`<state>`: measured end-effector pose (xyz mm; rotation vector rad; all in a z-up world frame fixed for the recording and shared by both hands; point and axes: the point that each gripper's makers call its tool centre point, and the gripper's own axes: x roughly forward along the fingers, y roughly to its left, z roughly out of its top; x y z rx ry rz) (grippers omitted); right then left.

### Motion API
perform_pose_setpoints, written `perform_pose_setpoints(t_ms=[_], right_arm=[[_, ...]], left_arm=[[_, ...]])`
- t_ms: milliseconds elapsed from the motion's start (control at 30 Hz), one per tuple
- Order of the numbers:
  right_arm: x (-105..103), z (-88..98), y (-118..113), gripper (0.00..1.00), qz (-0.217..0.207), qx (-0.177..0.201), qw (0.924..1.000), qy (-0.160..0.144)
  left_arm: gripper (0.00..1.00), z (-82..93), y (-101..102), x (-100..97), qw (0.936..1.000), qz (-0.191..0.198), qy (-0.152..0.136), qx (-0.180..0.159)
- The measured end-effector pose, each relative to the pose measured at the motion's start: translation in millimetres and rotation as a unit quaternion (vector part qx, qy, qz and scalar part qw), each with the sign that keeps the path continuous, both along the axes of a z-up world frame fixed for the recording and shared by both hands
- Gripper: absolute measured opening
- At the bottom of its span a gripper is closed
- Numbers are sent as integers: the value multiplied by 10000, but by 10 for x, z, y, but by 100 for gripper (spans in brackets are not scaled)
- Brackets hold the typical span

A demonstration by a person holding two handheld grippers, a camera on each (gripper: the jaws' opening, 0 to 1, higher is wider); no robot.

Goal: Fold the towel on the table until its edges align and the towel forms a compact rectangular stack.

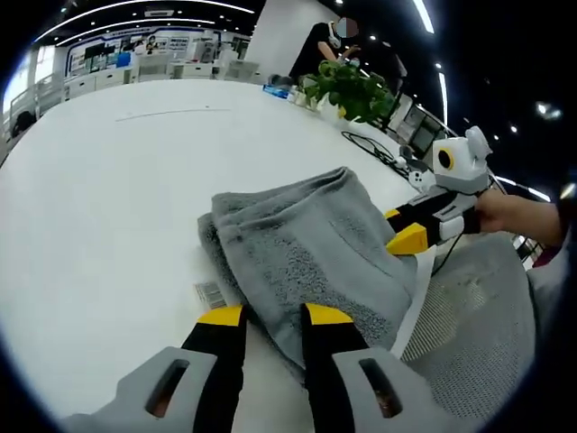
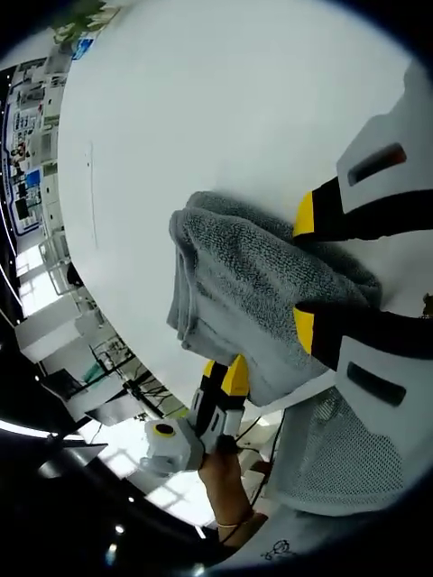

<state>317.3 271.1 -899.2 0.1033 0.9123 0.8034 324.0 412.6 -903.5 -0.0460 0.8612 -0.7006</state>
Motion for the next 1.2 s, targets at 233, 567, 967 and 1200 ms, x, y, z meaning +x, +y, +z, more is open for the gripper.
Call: perform_pose_setpoints(t_ms=[233,567,967,1200], right_arm=[[35,-44,18,22,-105,8,9999,57],[204,-88,46,18,75,-243,9997,19],[551,-85,55,17,-7,-598,9977,-307],[835,-87,47,16,-66,-903,9954,-308]], left_arm=[[21,-26,-15,39,9999,-113,59,-29],[19,-37,-78,242,9976,-532,-285,332],[18,-31,-117,662,9951,-692,-445,539],[16,-24,-141,940,9929,-723,-671,671]])
